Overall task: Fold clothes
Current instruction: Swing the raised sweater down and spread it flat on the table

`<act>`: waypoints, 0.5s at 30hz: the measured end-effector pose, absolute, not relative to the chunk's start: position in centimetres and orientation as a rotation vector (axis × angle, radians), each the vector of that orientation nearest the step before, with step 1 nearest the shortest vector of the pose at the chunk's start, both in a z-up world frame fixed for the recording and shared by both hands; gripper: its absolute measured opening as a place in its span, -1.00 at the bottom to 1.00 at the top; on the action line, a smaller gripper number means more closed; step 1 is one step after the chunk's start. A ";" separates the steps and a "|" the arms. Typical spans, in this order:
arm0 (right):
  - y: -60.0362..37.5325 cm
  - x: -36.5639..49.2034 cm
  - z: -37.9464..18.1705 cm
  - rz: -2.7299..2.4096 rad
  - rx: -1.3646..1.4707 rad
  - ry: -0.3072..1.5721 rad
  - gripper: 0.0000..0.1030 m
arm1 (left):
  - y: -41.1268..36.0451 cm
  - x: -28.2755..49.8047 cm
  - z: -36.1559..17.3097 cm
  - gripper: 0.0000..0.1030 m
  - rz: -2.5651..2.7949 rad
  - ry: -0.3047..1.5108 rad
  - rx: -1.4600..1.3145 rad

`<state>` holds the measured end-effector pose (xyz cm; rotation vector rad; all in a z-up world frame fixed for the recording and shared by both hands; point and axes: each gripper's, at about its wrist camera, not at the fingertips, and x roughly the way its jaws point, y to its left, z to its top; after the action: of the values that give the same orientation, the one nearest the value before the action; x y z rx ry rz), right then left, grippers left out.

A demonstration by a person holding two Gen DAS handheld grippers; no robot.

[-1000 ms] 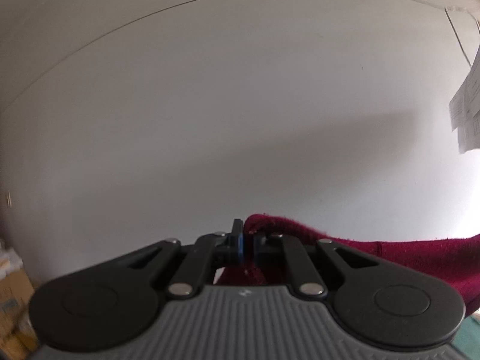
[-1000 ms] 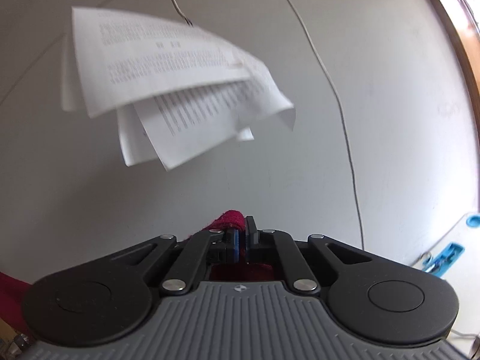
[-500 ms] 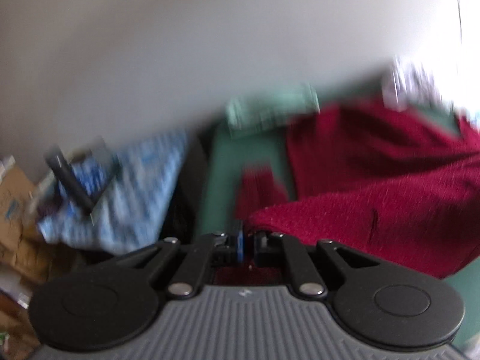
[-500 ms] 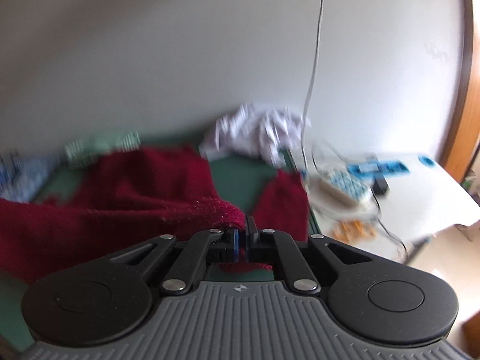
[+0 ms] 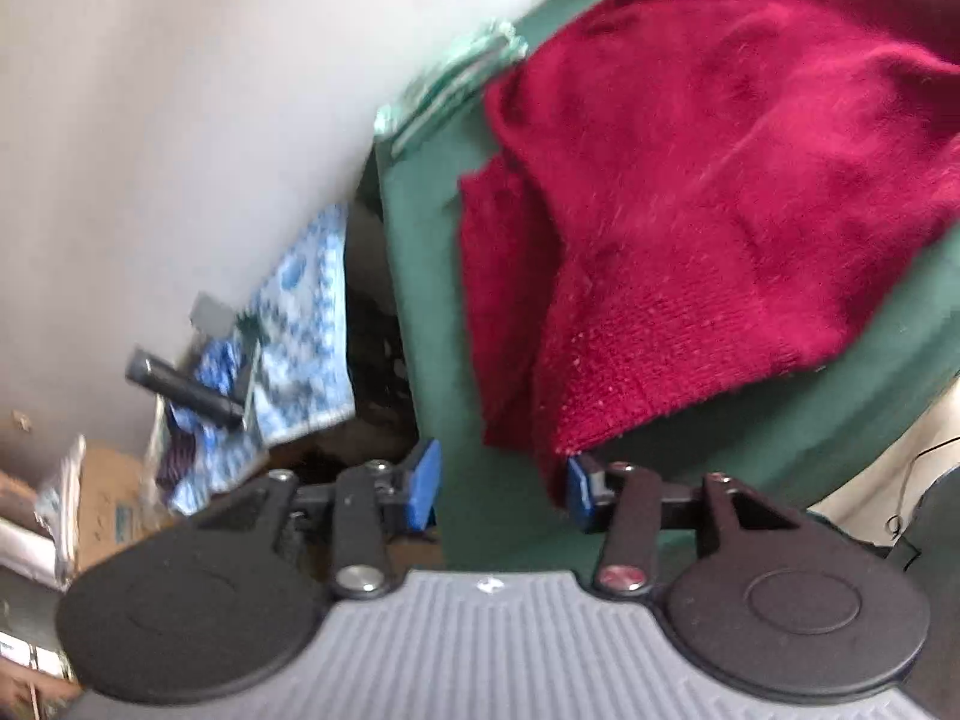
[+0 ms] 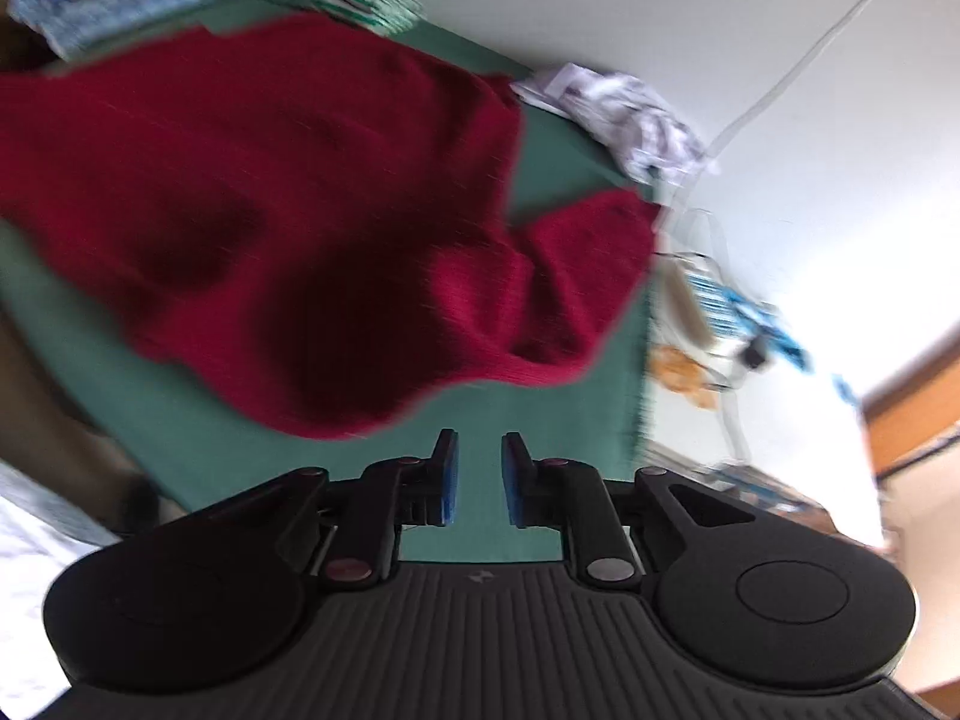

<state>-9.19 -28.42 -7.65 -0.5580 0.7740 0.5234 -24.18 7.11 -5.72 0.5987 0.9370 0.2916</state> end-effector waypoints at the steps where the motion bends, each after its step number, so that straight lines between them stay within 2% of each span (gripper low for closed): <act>1: -27.8 -9.3 -8.1 0.549 -0.515 0.794 -0.14 | 6.7 -23.9 -5.5 0.20 0.298 0.903 0.610; 2: -27.0 -9.3 -8.7 0.572 -0.480 0.826 -0.15 | 6.3 -23.4 -5.4 0.59 0.315 0.867 0.626; 3: -26.1 -9.2 -9.6 0.594 -0.455 0.860 -0.19 | 6.0 -22.7 -5.6 0.76 0.341 0.838 0.642; 5: -24.6 -9.0 -11.0 0.617 -0.412 0.896 -0.19 | 6.4 -20.6 -6.7 0.67 0.388 0.843 0.658; 9: -21.8 -9.8 -12.7 0.689 -0.481 0.805 -0.27 | 8.7 -19.0 -7.7 0.21 0.483 0.934 0.605; 14: -18.9 -11.4 -13.6 0.757 -0.642 0.652 -0.23 | 5.3 -23.2 -4.1 0.20 0.280 0.808 0.459; 15: -18.6 -11.1 -14.1 0.751 -0.651 0.658 -0.29 | 3.5 -23.8 -3.9 0.22 0.203 0.769 0.451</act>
<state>-11.07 -18.60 -14.13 -0.6508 0.6581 0.7508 -23.79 3.54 -3.91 0.4514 0.7694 0.2034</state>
